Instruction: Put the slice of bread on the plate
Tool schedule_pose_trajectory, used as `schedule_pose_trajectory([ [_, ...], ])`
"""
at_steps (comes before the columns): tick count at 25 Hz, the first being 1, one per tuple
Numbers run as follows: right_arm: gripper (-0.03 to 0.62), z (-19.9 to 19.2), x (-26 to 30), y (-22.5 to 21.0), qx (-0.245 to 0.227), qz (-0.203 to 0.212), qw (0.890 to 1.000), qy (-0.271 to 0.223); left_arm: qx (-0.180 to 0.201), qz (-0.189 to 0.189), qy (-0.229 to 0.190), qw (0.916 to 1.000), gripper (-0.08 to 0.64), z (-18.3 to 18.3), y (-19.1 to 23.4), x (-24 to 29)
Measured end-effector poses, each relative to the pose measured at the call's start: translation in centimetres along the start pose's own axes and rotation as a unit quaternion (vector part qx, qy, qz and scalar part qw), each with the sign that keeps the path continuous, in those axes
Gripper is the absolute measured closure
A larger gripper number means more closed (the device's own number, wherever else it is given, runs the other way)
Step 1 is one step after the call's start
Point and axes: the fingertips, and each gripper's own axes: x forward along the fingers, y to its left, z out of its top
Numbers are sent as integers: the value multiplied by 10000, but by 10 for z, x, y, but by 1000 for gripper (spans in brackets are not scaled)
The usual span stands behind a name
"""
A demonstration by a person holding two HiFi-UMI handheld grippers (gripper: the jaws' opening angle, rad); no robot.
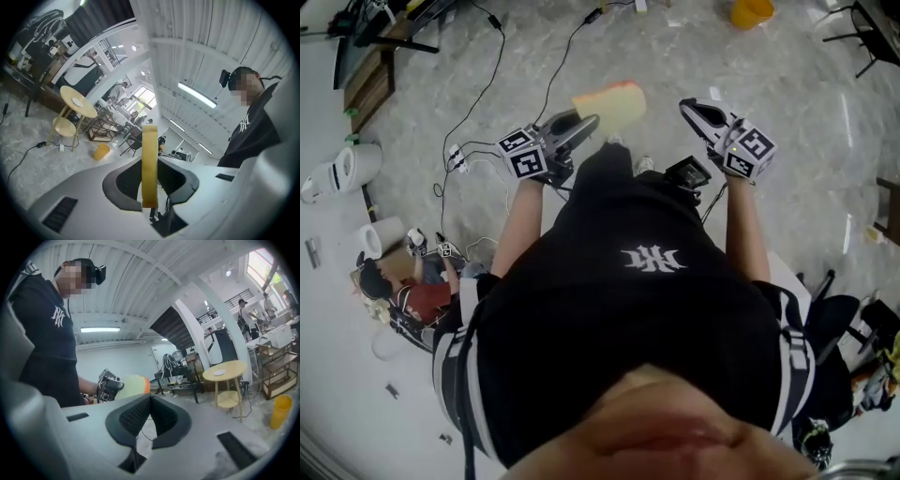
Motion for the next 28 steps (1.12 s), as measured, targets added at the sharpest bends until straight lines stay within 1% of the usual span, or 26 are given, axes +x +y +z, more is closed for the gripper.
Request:
schedule_pose_trajectory([
  [4, 589, -7, 17, -18, 8, -46, 9998, 173, -138, -93, -49, 9998, 462, 7, 31, 8],
  [6, 589, -2, 12, -39, -16, -162, 9996, 238, -82, -136, -78, 9998, 462, 19, 45, 24],
  [9, 589, 16, 6, -79, 6, -460, 9987, 238, 100, -94, -163, 9998, 462, 54, 71, 36],
  [11, 589, 34, 11, -101, 10, -582, 9981, 194, 119, -109, -288, 9995, 462, 83, 91, 36],
  [16, 589, 78, 47, -159, -83, -579, 9980, 240, 171, -173, -529, 9983, 462, 148, 141, 59],
  [20, 589, 104, 82, -189, -143, -573, 9979, 269, 68, -273, -696, 9972, 462, 182, 179, 66],
  [22, 589, 114, 97, -195, -289, -511, 9976, 355, -9, -321, -722, 9969, 462, 193, 199, 65],
  [24, 589, 120, 105, -206, -471, -540, 9961, 507, -70, -317, -757, 9966, 462, 204, 222, 66],
  [25, 589, 122, 106, -213, -477, -598, 9956, 542, -106, -289, -791, 9964, 462, 209, 232, 67],
  [28, 589, 128, 106, -233, -262, -665, 9962, 497, -245, -250, -889, 9954, 462, 222, 249, 74],
])
